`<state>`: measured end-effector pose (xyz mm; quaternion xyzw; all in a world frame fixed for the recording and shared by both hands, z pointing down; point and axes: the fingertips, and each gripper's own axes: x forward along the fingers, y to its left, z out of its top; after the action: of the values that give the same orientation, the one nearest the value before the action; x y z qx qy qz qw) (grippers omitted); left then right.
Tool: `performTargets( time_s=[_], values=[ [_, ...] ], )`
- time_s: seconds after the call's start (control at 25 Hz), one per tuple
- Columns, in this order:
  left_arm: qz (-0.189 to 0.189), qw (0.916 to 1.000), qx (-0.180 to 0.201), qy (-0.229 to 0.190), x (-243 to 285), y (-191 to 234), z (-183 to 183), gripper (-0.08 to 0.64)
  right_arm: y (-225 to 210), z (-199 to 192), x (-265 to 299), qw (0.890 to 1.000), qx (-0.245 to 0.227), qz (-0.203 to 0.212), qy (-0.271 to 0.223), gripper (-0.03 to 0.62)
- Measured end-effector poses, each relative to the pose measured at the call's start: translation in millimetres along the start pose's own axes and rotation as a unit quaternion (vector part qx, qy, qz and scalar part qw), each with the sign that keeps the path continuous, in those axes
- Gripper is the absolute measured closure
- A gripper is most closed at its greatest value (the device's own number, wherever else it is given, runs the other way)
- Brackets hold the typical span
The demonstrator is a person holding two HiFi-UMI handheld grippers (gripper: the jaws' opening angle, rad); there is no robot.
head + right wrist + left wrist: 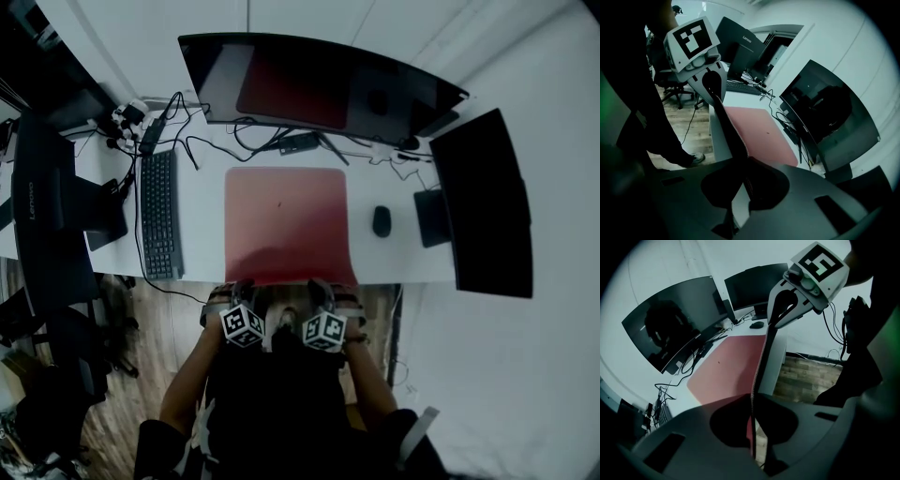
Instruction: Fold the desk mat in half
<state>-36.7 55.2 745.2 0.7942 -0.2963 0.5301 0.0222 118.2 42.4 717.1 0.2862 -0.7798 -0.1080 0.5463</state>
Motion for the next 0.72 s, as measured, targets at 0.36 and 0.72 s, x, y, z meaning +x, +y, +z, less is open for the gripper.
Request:
performTargets(
  time_s=[0.36, 0.72],
  values=[
    [-0.06, 0.9978, 0.028, 0.007, -3.7, 24.1, 6.9, 0.539, -34.4, 19.7, 8.5, 0.999, 0.034, -0.027, 0.0, 0.574],
    [-0.074, 0.9952, 0.063, -0.013, -13.1, 50.2, 24.3, 0.54, -65.1, 33.7, 8.0, 0.996, 0.07, -0.061, 0.006, 0.574]
  ],
)
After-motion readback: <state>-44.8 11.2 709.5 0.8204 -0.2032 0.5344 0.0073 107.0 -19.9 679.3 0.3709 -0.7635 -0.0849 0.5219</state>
